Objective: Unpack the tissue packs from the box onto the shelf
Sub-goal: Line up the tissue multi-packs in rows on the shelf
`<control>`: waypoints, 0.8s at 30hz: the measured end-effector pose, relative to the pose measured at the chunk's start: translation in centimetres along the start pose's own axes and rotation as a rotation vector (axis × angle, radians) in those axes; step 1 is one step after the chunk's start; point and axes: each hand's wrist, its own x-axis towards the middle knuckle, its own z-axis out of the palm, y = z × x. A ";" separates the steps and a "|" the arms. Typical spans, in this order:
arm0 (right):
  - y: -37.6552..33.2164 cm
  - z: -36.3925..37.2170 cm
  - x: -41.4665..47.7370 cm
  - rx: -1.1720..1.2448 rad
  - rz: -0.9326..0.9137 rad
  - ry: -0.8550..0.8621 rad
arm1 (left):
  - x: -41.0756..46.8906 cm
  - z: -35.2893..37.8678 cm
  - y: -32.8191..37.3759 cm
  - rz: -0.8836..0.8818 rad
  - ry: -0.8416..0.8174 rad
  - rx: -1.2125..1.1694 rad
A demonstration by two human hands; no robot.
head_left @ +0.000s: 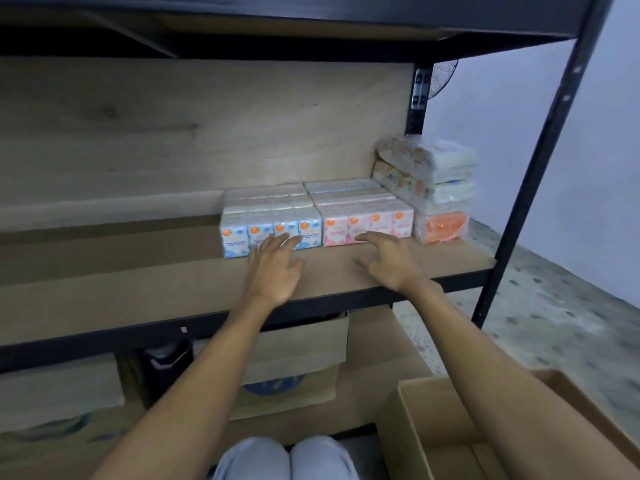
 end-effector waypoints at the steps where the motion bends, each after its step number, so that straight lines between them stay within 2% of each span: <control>1: -0.1 0.1 -0.8 0.003 0.007 0.001 | -0.7 0.1 0.4 0.007 -0.011 -0.013; 13: 1.8 0.4 -11.9 0.065 0.085 0.107 | -9.1 4.7 8.7 0.118 -0.051 -0.341; 18: 6.8 -0.1 -17.7 0.017 0.207 0.073 | -12.7 9.6 12.4 0.148 -0.224 -0.483; 24: 14.1 -1.0 -23.8 -0.020 0.442 0.005 | -16.0 15.6 16.2 0.099 -0.463 -0.502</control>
